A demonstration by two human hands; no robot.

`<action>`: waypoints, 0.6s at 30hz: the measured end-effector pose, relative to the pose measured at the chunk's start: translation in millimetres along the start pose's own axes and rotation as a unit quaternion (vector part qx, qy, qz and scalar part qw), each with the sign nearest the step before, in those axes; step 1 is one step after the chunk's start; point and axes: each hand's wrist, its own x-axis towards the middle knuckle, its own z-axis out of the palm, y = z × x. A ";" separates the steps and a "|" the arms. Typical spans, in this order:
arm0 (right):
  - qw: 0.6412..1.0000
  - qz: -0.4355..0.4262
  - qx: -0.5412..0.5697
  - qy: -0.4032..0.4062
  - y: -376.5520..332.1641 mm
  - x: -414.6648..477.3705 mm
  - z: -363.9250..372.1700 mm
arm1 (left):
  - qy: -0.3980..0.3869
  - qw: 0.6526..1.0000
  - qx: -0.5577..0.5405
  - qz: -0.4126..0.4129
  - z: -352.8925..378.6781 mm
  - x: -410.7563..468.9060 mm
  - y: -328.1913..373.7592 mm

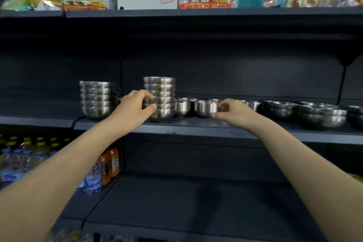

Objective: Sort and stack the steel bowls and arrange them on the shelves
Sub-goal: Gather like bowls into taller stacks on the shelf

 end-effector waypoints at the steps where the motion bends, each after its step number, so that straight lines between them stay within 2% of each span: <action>1: 1.000 -0.002 -0.022 -0.009 2.9 -8.9 -7.8 | -0.026 0.999 0.016 0.014 -1.3 -5.2 10.5; 4: 0.993 -0.016 -0.114 -0.040 10.2 -31.8 -27.0 | -0.119 0.988 0.084 0.050 -2.9 -18.3 39.9; 7: 0.983 -0.006 -0.174 -0.062 16.9 -53.1 -41.1 | -0.169 0.974 0.130 0.080 0.6 -25.4 64.1; 13: 0.965 0.014 -0.252 -0.069 24.9 -92.7 -57.0 | -0.216 0.943 0.220 0.126 19.1 -36.5 89.7; 18: 0.958 0.034 -0.279 -0.059 26.2 -121.7 -69.8 | -0.191 0.938 0.234 0.172 37.7 -48.8 104.6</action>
